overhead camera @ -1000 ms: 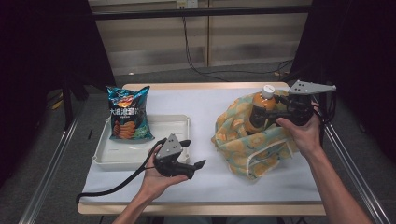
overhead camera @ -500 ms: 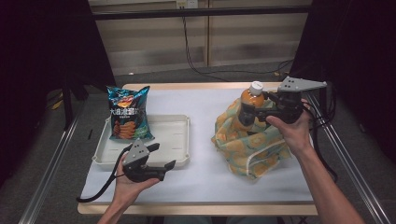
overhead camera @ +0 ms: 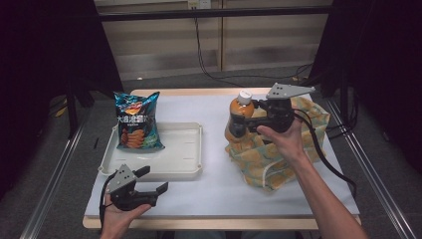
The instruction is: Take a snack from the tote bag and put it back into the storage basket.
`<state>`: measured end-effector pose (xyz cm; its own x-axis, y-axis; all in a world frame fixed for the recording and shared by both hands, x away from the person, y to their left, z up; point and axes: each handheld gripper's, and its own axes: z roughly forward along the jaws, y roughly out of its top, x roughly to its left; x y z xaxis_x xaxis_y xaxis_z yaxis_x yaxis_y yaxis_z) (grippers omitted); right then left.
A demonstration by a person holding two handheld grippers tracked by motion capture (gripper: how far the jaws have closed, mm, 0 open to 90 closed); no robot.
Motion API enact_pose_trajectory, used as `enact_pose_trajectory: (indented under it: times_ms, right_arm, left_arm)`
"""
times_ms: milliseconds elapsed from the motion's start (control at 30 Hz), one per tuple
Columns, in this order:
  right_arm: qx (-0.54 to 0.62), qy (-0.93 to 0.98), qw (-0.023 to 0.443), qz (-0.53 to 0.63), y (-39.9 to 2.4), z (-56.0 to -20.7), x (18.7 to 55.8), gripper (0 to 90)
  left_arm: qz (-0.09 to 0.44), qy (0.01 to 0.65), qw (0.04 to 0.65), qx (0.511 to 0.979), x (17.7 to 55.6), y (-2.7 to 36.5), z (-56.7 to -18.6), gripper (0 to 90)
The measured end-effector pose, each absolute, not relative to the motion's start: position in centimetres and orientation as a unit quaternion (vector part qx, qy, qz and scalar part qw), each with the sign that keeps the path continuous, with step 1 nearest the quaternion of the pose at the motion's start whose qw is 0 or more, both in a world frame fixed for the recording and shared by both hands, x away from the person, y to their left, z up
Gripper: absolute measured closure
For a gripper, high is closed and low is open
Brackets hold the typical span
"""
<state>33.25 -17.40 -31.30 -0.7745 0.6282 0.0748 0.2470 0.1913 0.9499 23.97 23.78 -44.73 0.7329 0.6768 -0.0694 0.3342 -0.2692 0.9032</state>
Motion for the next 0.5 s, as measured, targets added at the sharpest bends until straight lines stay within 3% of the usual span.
enact_pose_trajectory:
  times_ms: [500]
  right_arm:
    - [0.266, 0.774, 0.135, 0.559, -11.7, -32.7, 33.9, 32.1]
  left_arm:
    - [0.177, 0.323, 0.506, 0.780, 24.1, 23.1, -44.7, 13.7]
